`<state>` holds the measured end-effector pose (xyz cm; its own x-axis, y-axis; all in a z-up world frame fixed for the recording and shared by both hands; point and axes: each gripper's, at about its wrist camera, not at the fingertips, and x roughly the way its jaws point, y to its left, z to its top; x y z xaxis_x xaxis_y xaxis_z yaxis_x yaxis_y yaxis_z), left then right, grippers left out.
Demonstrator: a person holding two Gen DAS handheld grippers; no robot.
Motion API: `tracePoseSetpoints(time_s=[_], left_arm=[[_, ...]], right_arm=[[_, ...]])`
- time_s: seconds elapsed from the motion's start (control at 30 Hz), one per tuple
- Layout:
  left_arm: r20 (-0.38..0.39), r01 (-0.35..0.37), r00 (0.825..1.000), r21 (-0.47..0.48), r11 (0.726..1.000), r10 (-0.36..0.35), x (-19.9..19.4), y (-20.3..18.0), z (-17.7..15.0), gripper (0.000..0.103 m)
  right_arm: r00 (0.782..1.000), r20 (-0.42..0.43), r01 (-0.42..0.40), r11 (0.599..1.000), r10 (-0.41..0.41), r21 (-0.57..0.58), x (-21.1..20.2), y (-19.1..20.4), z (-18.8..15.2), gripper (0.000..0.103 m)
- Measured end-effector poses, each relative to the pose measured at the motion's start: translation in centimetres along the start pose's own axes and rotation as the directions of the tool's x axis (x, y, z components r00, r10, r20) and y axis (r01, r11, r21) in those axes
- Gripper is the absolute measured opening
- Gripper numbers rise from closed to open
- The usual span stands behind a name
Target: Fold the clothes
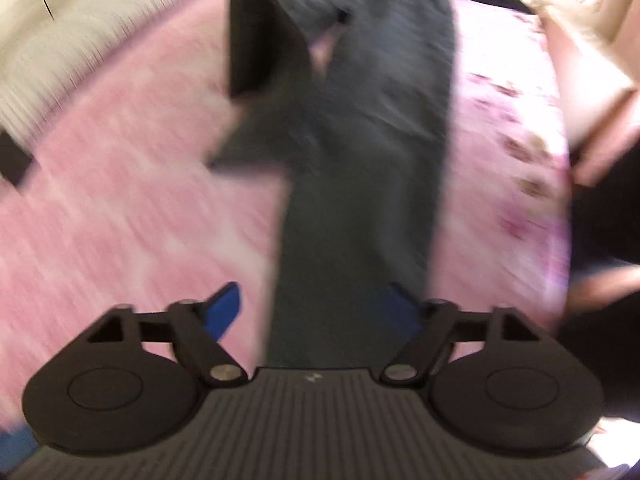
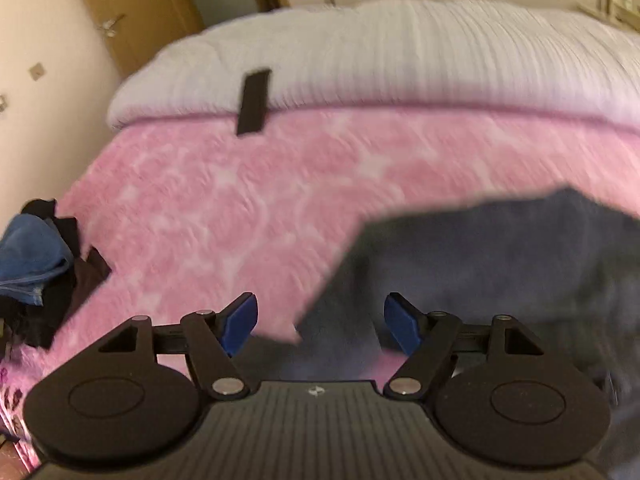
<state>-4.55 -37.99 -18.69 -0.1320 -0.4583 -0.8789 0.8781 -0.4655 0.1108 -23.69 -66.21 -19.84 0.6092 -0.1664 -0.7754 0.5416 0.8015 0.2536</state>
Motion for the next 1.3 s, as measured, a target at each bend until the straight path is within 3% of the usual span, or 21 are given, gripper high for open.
tracePoseSetpoints(time_s=[0.1, 0.23, 0.33, 0.37, 0.4, 0.47, 0.5, 0.6, 0.73, 0.87, 0.93, 1.03, 1.1, 1.17, 1.23, 1.3], left_arm=[[0.091, -0.128, 0.988, 0.024, 0.992, 0.125, 4.9, 0.1, 4.3, 0.089], [0.204, -0.145, 0.969, 0.023, 0.989, 0.137, 10.2, -1.6, 10.1, 0.089], [0.215, -0.198, 0.961, 0.091, 0.976, 0.175, 14.0, -4.0, 12.5, 0.086], [0.191, -0.198, 0.965, 0.089, 0.976, 0.179, 14.6, -3.9, 12.7, 0.071], [0.168, -0.199, 0.969, 0.087, 0.976, 0.182, 15.2, -3.9, 12.8, 0.037], [0.126, -0.194, 0.975, 0.071, 0.978, 0.184, 16.0, -3.6, 13.1, 0.014], [0.128, -0.169, 0.978, 0.011, 0.986, 0.166, 15.1, -2.2, 12.7, 0.007], [0.118, -0.137, 0.982, -0.093, 0.986, 0.148, 11.2, 2.3, 11.5, 0.005], [0.101, -0.110, 0.985, -0.239, 0.965, 0.138, 6.4, 10.7, 10.6, 0.004], [0.062, -0.149, 0.981, -0.363, 0.920, 0.184, 5.1, 19.4, 9.7, 0.003], [0.034, -0.149, 0.983, -0.433, 0.889, 0.181, 5.7, 22.9, 9.6, 0.004], [-0.046, -0.187, 0.981, -0.481, 0.857, 0.188, 8.3, 25.8, 9.4, 0.009], [-0.121, -0.278, 0.960, -0.507, 0.816, 0.252, 10.0, 27.1, 8.8, 0.023], [-0.145, -0.347, 0.937, -0.506, 0.790, 0.318, 10.7, 27.3, 7.8, 0.033], [-0.159, -0.372, 0.927, -0.502, 0.781, 0.340, 10.8, 26.8, 6.7, 0.032], [-0.161, -0.367, 0.930, -0.482, 0.795, 0.331, 11.0, 25.1, 5.7, 0.038]], right_arm=[[1.000, -0.015, 0.021, 0.997, -0.020, 0.076, -0.7, -1.1, -2.3, 0.075], [0.999, -0.011, 0.043, 0.993, -0.042, 0.111, -2.0, -2.8, -3.9, 0.078], [0.998, -0.008, 0.066, 0.993, -0.065, 0.099, -3.2, -3.8, -4.7, 0.084], [0.997, -0.009, 0.072, 0.992, -0.071, 0.103, -3.4, -4.2, -4.9, 0.084], [0.997, -0.012, 0.077, 0.991, -0.076, 0.111, -3.5, -4.6, -5.1, 0.084], [0.996, -0.015, 0.086, 0.988, -0.085, 0.125, -3.8, -5.4, -5.6, 0.084], [0.996, -0.013, 0.085, 0.988, -0.084, 0.128, -4.0, -5.6, -5.8, 0.085], [0.997, -0.016, 0.080, 0.990, -0.079, 0.120, -4.2, -5.9, -6.3, 0.088], [0.998, 0.011, 0.055, 0.991, -0.056, 0.119, -4.9, -5.6, -6.8, 0.088], [0.996, 0.059, 0.053, 0.990, -0.061, 0.134, -6.0, -5.5, -7.0, 0.088], [0.996, 0.042, 0.070, 0.987, -0.077, 0.147, -6.1, -5.8, -7.3, 0.088], [0.995, -0.004, 0.101, 0.981, -0.102, 0.166, -6.0, -6.1, -8.2, 0.088], [0.993, -0.039, 0.116, 0.976, -0.111, 0.183, -5.9, -6.3, -9.2, 0.088], [0.990, -0.076, 0.128, 0.974, -0.116, 0.186, -5.9, -6.0, -10.8, 0.088], [0.987, -0.110, 0.138, 0.972, -0.119, 0.191, -5.9, -5.5, -12.5, 0.088], [0.982, -0.142, 0.150, 0.967, -0.122, 0.208, -6.0, -5.0, -14.3, 0.088]])
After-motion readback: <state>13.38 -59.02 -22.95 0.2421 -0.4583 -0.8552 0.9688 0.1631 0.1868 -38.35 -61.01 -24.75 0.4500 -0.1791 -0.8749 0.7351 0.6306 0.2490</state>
